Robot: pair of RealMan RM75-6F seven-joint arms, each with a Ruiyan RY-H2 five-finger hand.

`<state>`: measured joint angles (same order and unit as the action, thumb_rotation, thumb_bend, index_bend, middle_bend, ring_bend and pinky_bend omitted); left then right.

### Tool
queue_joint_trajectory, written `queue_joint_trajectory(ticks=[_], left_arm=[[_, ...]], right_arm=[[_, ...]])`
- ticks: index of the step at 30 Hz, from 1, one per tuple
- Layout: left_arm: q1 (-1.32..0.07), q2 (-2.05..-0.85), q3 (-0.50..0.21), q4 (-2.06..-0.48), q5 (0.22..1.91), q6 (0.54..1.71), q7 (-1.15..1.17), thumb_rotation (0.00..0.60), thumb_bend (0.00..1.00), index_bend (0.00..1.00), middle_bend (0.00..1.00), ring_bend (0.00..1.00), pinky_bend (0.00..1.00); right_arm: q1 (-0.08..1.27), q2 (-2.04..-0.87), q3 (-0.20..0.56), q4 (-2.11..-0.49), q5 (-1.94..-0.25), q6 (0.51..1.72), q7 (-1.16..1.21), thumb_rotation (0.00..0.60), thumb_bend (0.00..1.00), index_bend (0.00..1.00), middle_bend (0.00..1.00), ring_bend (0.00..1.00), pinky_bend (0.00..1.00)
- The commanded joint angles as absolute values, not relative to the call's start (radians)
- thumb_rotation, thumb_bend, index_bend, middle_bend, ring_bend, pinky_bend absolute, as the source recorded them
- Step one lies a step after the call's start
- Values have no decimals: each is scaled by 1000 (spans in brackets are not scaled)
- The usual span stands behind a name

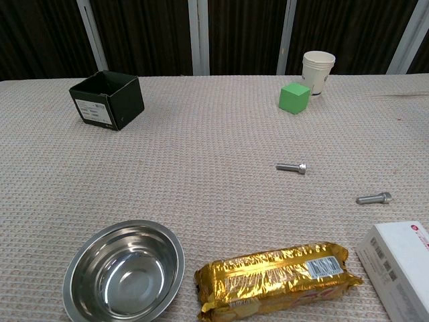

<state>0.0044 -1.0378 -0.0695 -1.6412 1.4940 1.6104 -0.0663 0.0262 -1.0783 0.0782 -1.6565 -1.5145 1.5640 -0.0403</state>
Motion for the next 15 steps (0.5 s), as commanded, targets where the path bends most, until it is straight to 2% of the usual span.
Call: queue_joint_trajectory(ticks=[1, 15], left_arm=[[5, -1039, -74, -1639, 1488, 1613, -62, 600, 43, 141, 105, 10, 9], [6, -1047, -77, -1643, 1481, 1615, -42, 600, 43, 140, 107, 10, 9]], right_arm=[[27, -1078, 80, -1656, -1512, 1562, -35, 600, 183, 112, 0, 0, 0], [29, -1066, 68, -1665, -1518, 1540, -2, 600, 184, 174, 0, 0, 0]])
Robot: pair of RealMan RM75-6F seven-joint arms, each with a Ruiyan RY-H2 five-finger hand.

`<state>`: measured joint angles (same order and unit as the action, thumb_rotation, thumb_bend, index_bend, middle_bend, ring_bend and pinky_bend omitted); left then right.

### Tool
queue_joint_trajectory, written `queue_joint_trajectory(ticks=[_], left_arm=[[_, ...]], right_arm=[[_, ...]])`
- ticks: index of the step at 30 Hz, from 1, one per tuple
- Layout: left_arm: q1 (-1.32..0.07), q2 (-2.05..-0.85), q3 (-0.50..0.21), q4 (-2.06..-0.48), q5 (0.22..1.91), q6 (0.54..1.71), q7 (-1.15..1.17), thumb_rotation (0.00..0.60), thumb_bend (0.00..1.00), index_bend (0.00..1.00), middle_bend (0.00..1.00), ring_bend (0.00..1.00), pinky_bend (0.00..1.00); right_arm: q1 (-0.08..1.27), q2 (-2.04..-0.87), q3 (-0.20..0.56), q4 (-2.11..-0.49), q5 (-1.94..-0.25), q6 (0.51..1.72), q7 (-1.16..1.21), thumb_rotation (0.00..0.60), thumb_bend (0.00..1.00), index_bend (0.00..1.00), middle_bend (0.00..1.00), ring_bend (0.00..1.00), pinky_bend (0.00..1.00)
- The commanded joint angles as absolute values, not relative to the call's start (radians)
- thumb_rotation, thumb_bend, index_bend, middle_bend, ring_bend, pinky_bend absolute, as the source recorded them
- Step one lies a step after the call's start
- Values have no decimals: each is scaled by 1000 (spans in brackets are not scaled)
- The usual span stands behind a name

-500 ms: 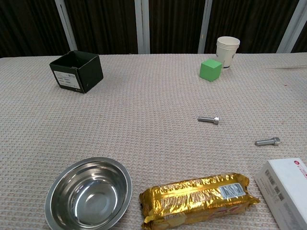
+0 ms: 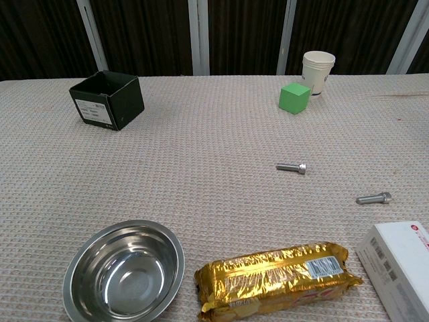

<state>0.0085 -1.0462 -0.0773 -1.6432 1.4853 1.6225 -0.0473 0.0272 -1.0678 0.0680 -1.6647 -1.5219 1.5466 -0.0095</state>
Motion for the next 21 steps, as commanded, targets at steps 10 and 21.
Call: queue_joint_trajectory(ticks=[10, 21], left_arm=[[13, -1042, -77, -1649, 1478, 1622, -47, 600, 43, 141, 107, 10, 9], [11, -1042, -86, -1651, 1460, 1616, -50, 600, 43, 141, 107, 10, 9]], right_arm=[[31, -1084, 62, -1649, -1553, 1556, 30, 600, 184, 241, 0, 0, 0], [52, -1123, 48, -1676, -1547, 1499, 98, 600, 185, 309, 0, 0, 0]])
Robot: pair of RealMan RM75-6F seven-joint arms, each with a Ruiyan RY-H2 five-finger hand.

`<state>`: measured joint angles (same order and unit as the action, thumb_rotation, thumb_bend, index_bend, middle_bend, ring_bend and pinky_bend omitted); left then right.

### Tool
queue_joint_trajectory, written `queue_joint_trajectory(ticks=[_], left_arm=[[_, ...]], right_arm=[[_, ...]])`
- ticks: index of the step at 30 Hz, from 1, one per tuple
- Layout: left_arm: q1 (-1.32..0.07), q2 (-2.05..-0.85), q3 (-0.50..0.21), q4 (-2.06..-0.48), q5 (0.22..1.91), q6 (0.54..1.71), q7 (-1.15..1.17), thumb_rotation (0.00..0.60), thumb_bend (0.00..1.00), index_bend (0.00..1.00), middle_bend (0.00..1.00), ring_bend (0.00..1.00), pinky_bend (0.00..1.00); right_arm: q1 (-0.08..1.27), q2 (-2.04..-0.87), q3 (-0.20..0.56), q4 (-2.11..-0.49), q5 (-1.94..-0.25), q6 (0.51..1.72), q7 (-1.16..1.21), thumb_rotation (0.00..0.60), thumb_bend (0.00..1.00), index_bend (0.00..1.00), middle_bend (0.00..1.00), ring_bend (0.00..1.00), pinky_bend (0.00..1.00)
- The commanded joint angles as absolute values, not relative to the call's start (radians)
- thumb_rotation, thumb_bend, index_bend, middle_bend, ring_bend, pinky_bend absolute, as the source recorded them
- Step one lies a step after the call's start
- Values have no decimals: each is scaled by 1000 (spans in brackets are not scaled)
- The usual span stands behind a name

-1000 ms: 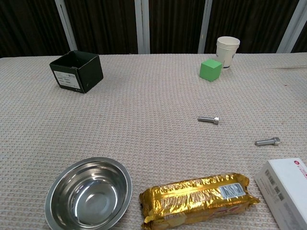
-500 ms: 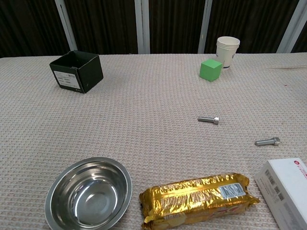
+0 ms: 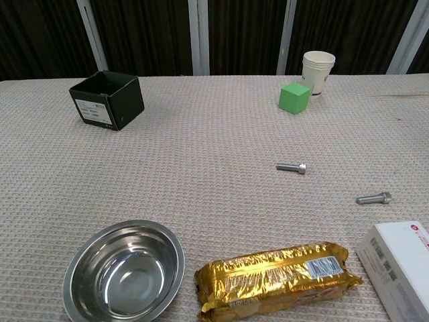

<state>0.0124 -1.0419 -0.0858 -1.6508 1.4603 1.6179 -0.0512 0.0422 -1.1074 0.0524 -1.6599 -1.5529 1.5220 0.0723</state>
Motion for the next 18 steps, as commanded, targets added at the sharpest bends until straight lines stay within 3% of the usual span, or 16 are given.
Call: queue_joint_trajectory(ticks=[1, 18], left_arm=[[11, -1042, -85, -1652, 1460, 1614, -48, 600, 43, 141, 108, 10, 9], [4, -1047, -88, -1656, 1450, 1600, -28, 600, 43, 140, 109, 10, 9]], right_arm=[[57, -1127, 48, -1681, -1542, 1488, 102, 600, 184, 313, 0, 0, 0], [199, -1272, 128, -1745, -1389, 1300, -162, 600, 190, 394, 0, 0, 6]])
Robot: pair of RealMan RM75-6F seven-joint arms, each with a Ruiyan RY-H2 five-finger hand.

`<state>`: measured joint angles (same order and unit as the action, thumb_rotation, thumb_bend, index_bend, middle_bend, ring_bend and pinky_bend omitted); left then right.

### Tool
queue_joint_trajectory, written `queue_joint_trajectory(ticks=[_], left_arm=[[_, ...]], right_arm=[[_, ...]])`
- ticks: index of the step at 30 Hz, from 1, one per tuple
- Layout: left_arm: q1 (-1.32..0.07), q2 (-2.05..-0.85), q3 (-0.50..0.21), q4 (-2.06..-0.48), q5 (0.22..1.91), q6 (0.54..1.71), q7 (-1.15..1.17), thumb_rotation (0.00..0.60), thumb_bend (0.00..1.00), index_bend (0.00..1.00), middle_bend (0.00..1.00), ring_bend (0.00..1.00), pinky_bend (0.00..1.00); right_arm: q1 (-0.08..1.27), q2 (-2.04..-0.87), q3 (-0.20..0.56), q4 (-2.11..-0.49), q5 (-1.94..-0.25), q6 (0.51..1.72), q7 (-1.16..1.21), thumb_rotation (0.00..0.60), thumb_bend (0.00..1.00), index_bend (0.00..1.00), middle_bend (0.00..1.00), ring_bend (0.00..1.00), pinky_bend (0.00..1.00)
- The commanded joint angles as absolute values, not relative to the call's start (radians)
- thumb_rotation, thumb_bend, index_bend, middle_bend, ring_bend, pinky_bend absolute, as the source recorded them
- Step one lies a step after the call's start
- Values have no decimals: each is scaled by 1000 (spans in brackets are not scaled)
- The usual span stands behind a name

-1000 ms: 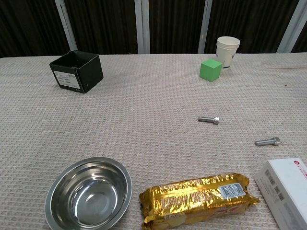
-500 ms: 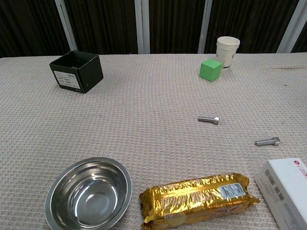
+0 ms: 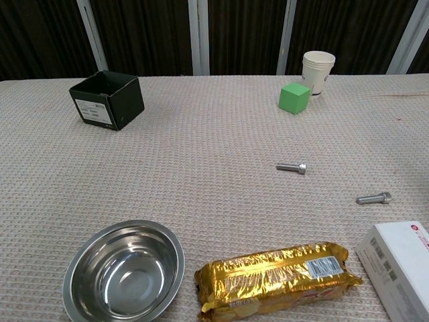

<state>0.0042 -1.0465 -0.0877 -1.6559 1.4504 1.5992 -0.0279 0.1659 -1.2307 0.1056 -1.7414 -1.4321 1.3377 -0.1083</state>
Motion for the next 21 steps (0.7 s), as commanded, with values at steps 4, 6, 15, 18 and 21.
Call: queue_joint_trajectory(ticks=[4, 6, 15, 18, 21], left_arm=[[4, -1047, -89, -1657, 1447, 1599, -25, 600, 43, 141, 109, 10, 9], [3, -1047, -89, -1657, 1446, 1596, -23, 600, 44, 142, 109, 10, 9], [2, -1044, -94, -1657, 1434, 1591, -29, 600, 43, 142, 110, 10, 9], [2, -1042, -96, -1656, 1428, 1589, -35, 600, 44, 142, 110, 10, 9], [2, -1042, -96, -1656, 1428, 1587, -36, 600, 43, 142, 110, 10, 9]], right_arm=[[242, -1331, 144, -1734, -1334, 1250, -242, 600, 253, 405, 0, 0, 13], [258, -1357, 150, -1725, -1313, 1233, -268, 600, 303, 412, 0, 0, 20], [320, -1472, 167, -1643, -1226, 1171, -350, 600, 324, 418, 0, 0, 24], [329, -1494, 169, -1622, -1207, 1168, -363, 600, 325, 425, 0, 0, 23], [333, -1504, 164, -1611, -1196, 1165, -374, 600, 324, 437, 0, 0, 23]])
